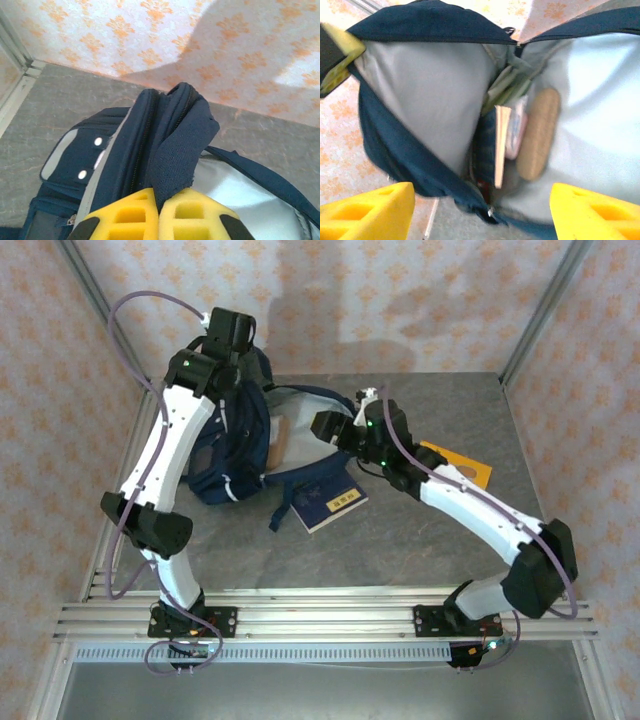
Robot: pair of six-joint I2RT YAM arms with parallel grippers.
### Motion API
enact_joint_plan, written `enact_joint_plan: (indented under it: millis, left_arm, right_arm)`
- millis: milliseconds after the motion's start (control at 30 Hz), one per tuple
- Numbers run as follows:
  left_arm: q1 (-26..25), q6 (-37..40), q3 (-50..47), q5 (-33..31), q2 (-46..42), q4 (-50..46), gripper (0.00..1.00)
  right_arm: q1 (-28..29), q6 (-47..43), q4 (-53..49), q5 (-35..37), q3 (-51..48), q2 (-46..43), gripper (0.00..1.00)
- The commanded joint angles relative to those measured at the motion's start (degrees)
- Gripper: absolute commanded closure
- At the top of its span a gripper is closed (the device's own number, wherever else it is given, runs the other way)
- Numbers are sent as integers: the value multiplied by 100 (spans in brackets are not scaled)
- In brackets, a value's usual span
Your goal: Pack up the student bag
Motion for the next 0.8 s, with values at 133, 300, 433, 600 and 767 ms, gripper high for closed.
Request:
enact_joint_plan:
  millis: [133,300,433,600,767]
  left_arm:
    - [224,204,394,-197,880,578,100]
    - [109,-38,31,867,1261,714,100]
    - [-194,129,-584,1885,1160,852,79]
    - [-729,591,-1698,2356,612,793,37]
    - [-1294,757,-2934,2388,194,1058,33]
  right_arm:
    - [-132,-215,-1037,210,-932,-771,42]
    - [-190,-287,-1541,320,-1422,-1272,56]
    - [-216,-336,-1953,562,-1737,-1680,60]
    - [-225,-381,-2392,949,-2101,-2225,59]
    - [-251,-278,-2591,1127,-2399,-2551,58]
